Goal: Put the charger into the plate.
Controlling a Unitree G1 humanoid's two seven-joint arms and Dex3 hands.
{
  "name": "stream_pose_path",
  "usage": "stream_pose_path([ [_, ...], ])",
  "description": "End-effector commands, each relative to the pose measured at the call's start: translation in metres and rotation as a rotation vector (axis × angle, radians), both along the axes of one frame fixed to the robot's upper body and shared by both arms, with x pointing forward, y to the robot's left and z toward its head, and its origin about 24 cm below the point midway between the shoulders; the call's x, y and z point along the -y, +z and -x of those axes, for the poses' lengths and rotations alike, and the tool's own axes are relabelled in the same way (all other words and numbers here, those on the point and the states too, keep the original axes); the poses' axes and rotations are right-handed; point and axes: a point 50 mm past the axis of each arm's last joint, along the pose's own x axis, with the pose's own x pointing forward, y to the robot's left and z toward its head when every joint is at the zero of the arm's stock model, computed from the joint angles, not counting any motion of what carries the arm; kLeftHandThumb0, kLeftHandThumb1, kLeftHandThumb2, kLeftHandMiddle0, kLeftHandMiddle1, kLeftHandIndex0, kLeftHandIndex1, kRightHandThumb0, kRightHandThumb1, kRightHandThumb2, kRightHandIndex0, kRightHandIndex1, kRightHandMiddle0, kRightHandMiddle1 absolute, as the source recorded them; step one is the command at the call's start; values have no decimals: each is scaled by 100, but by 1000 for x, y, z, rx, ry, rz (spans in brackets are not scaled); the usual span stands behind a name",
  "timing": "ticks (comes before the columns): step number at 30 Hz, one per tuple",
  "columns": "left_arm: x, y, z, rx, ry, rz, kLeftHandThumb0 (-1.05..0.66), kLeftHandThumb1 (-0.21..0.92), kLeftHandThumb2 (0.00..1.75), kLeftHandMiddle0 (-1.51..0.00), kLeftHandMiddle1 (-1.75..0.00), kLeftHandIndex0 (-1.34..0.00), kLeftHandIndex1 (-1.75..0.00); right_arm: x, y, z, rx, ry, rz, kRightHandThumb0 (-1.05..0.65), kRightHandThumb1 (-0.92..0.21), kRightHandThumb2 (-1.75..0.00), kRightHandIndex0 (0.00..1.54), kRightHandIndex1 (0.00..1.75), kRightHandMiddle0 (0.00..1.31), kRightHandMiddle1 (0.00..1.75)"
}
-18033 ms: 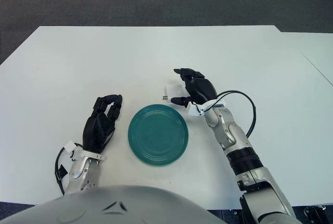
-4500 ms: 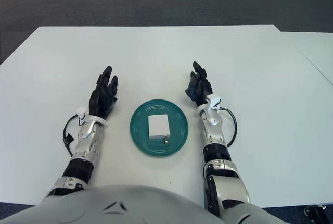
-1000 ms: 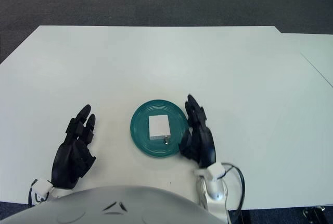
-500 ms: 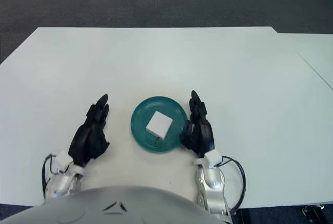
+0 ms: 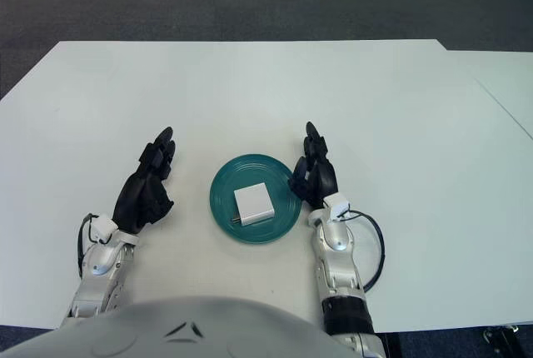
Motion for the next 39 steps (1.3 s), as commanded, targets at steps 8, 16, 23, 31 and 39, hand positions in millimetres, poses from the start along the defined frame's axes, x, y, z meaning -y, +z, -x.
stream_pose_path([
  [8, 13, -5, -19, -49, 10, 53, -99, 92, 114, -2, 0, 0, -18, -3, -19, 5, -170, -2, -89, -83, -92, -97, 4, 1, 1, 7],
  [16, 17, -9, -18, -77, 31, 49, -96, 92, 115, -1, 0, 0, -15, 3, -20, -6, -169, 14, -80, -87, -92, -97, 5, 1, 0, 7],
  [23, 19, -14, -17, -92, 48, 76, -93, 92, 114, -1, 0, 0, -14, 8, -15, -9, -144, 19, -63, -87, -92, -97, 6, 1, 0, 8],
  [31, 22, -18, -19, -128, 74, 108, -94, 92, 113, -1, 0, 0, -16, 12, -14, -8, -139, 20, -43, -88, -92, -98, 7, 1, 0, 9],
  [39, 31, -21, -13, -152, 104, 112, -96, 92, 112, -2, 0, 0, -17, 19, -17, -3, -146, 14, -25, -88, -92, -98, 6, 1, 0, 10],
])
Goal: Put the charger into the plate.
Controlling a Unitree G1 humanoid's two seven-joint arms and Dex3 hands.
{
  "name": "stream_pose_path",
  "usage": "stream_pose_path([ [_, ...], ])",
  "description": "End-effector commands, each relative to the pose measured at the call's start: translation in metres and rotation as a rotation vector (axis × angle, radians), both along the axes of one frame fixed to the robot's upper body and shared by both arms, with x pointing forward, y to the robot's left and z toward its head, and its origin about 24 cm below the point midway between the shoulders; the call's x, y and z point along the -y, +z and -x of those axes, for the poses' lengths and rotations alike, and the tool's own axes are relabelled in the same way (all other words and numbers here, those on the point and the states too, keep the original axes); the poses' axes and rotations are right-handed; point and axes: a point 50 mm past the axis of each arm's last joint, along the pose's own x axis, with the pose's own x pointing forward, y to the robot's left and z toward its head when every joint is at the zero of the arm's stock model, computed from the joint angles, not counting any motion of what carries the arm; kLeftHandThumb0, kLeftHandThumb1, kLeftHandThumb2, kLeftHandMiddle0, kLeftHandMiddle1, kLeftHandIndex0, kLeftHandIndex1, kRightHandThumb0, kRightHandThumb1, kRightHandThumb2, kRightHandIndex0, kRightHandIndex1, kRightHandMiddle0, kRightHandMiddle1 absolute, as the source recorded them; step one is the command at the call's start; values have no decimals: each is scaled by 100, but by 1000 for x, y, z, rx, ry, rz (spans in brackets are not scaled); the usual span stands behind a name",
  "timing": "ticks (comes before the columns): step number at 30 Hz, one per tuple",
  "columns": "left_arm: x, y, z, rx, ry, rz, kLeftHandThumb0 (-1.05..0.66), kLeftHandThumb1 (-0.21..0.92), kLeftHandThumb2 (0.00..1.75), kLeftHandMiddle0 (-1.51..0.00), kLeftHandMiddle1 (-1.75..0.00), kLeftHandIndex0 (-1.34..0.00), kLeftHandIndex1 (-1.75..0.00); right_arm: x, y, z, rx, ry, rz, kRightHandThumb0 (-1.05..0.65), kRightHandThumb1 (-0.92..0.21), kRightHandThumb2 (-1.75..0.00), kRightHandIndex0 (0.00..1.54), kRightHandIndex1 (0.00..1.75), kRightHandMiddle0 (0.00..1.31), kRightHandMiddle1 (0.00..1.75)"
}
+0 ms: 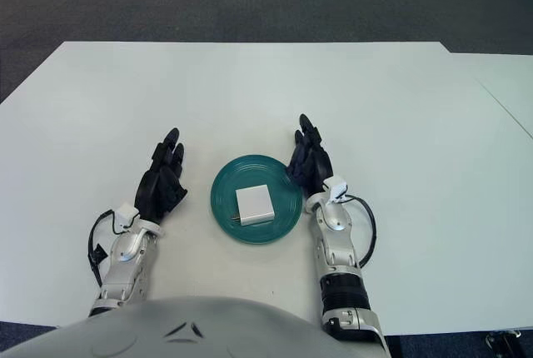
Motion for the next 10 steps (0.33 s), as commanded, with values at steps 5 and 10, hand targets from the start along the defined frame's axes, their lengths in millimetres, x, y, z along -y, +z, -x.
stream_pose_path([
  [5, 3, -13, 12, -63, 46, -8, -97, 92, 110, -1, 0, 0, -12, 13, -20, 12, -107, -33, 14, -88, -92, -98, 6, 0, 0, 11],
  [10, 3, -17, 12, -88, 67, 30, -97, 92, 109, 0, 0, 0, -8, 16, -23, 12, -120, -46, 14, -88, -92, -99, 6, 0, 0, 11],
])
